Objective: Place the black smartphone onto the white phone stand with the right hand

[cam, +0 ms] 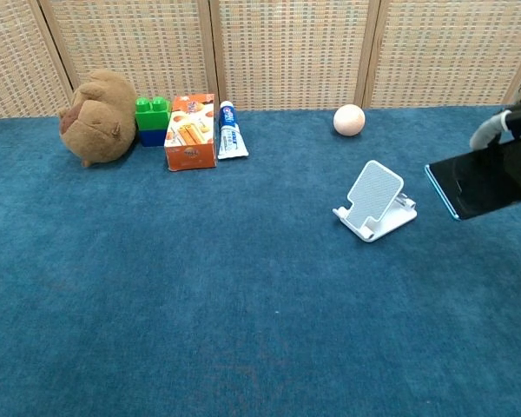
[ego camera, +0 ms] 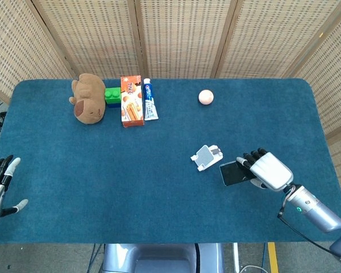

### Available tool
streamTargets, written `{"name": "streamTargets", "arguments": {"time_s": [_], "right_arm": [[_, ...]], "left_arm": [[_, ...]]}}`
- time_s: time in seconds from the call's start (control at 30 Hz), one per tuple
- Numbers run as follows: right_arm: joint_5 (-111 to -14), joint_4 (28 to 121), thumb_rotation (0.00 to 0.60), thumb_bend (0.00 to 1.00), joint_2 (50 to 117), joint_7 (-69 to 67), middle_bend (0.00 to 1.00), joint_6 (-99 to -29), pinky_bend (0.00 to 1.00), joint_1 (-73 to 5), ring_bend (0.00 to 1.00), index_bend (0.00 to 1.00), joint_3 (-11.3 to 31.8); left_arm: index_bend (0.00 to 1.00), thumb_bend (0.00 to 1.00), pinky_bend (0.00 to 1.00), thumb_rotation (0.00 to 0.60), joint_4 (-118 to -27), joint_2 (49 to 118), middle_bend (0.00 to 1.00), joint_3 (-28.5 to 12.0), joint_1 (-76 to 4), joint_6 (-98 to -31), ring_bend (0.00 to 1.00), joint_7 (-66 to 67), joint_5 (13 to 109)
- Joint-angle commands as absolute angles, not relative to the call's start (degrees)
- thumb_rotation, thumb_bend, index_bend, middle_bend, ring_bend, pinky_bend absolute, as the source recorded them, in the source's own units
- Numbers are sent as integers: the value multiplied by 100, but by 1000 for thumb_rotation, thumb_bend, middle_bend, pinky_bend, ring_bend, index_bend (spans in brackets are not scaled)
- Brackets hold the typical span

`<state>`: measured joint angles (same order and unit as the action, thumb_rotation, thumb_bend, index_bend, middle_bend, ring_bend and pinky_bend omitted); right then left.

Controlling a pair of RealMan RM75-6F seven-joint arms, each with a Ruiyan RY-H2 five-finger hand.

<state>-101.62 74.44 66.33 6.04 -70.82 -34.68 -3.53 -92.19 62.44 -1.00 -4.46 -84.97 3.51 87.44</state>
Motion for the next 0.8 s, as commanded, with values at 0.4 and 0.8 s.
{"name": "streamTargets", "arguments": {"time_s": [0.4,0.8], "right_arm": [[-8004,10235,600,543,5859,5726,463,-5489,376,-4301,417,473,859],[-6157,10994,600,543,6684,8365,462,-5642,376,-4921,417,473,854]], "left_arm": [[0,0,0,600,-9222,6061,0,-90,-445,-8525,0,-28,8798],[0,0,0,600,-9193,5876,0,-97,-449,-8481,0,-485,8762]]}}
